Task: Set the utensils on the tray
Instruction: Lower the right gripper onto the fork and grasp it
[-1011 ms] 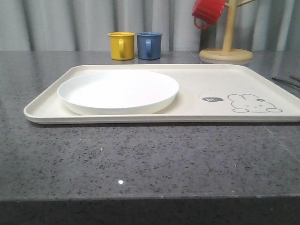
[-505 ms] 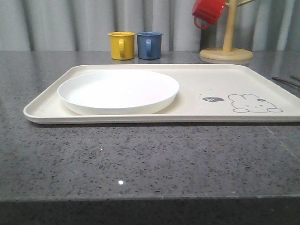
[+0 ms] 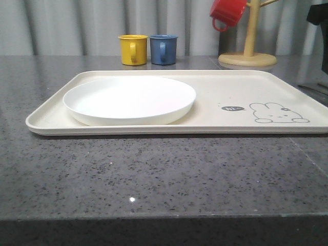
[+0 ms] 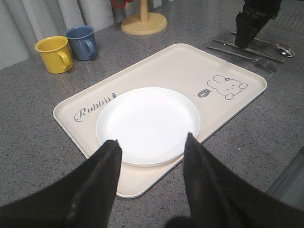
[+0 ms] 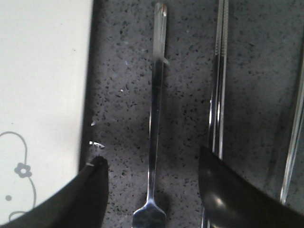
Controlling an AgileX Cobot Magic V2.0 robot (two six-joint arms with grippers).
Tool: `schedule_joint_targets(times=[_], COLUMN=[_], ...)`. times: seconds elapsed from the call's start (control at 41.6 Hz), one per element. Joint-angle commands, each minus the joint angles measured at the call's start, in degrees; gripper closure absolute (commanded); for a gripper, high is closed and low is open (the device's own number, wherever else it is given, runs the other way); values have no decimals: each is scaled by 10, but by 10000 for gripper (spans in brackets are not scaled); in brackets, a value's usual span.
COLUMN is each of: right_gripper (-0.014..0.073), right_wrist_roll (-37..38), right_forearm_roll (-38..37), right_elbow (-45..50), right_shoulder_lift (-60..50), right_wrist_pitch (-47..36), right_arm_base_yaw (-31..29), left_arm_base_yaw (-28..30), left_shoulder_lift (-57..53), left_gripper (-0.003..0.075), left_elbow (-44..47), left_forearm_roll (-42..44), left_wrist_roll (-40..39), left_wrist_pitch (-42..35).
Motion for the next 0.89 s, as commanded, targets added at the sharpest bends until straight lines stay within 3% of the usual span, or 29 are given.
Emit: schedule_joint_targets(times=[0.0, 0.457, 0.866], right_gripper=[148, 162, 600], right_wrist_roll=[0, 0, 0], right_forearm_roll=[-7, -7, 2], right_elbow=[-31, -32, -32], right_shoulder_lift=[1, 53, 53], right_wrist_pitch=[3, 2, 27], right_arm_base_yaw=[1, 1, 1], left_arm_base_yaw=[-4, -4, -4], left_shoulder_lift=[2, 2, 2], left_gripper=[406, 406, 406], left_elbow=[-14, -14, -14], left_forearm_roll=[4, 4, 4], left_wrist_roll=[-6, -6, -6], left_wrist_pitch=[-45, -45, -45])
